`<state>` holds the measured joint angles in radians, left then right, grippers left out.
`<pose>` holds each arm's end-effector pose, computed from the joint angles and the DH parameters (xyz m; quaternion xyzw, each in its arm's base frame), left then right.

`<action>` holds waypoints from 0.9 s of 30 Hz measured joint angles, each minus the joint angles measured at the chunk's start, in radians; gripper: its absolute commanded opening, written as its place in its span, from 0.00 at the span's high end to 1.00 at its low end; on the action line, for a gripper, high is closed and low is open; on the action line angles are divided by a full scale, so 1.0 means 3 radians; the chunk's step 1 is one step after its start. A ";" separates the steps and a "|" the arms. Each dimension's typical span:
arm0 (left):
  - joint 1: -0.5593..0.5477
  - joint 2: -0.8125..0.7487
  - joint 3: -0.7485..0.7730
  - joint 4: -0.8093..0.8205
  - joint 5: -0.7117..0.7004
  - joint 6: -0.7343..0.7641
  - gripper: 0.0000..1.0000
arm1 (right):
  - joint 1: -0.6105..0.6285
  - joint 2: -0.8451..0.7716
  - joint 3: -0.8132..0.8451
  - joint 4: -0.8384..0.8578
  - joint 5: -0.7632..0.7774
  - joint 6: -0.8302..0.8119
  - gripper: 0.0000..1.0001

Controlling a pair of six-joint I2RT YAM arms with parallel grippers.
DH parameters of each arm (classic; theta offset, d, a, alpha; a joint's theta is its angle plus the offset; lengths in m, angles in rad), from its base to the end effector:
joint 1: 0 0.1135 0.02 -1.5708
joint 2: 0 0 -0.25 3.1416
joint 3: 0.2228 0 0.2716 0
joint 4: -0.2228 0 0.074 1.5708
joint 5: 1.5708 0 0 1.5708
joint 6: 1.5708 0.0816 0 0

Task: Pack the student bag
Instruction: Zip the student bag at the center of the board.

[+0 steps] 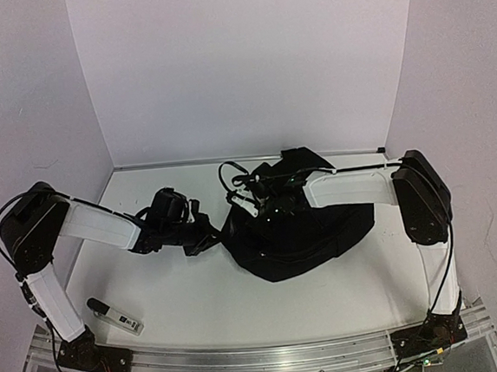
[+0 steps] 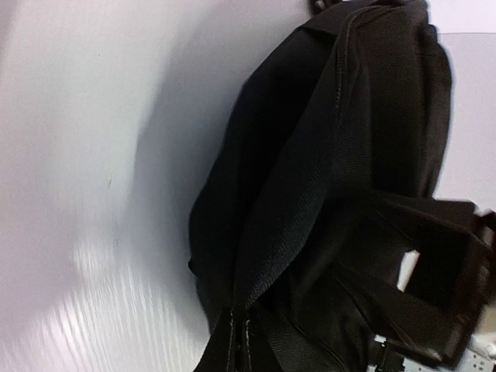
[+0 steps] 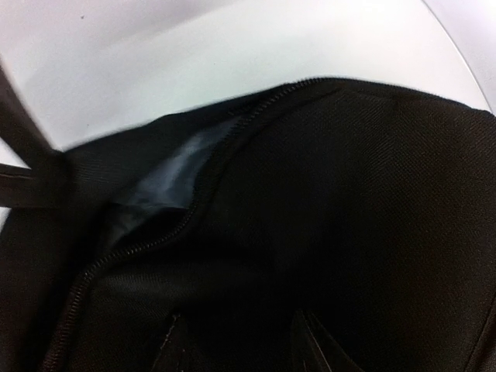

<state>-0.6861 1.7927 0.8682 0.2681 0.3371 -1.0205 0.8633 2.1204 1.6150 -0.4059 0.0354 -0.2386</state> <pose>0.2940 -0.2756 0.0899 -0.0742 0.8846 -0.4269 0.1727 0.3315 0.3832 0.1280 -0.4903 0.8090 0.0835 0.3132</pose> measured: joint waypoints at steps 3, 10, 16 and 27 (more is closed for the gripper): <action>-0.0013 -0.0339 -0.0166 0.0006 -0.0003 -0.0003 1.00 | -0.0006 -0.0004 -0.0024 -0.0005 0.0034 -0.0019 0.55; -0.0026 -0.0792 -0.0359 -0.0135 -0.0029 -0.0005 0.95 | -0.0019 -0.0120 -0.0103 0.0039 -0.0071 -0.0116 0.46; -0.0013 -0.0792 -0.0370 -0.0112 -0.0062 -0.0075 0.52 | -0.0122 -0.0417 -0.0208 -0.0276 -0.0805 -0.0074 0.37; -0.0333 -0.0748 -0.0036 -0.0742 -0.0322 0.0650 0.37 | -0.0265 -0.1399 -0.0374 -0.0537 -0.1598 0.0101 0.38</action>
<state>-0.7860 1.5684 0.8572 0.0456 0.2404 -0.8254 0.7839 1.7007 1.5027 -0.5670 -0.4441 -0.2084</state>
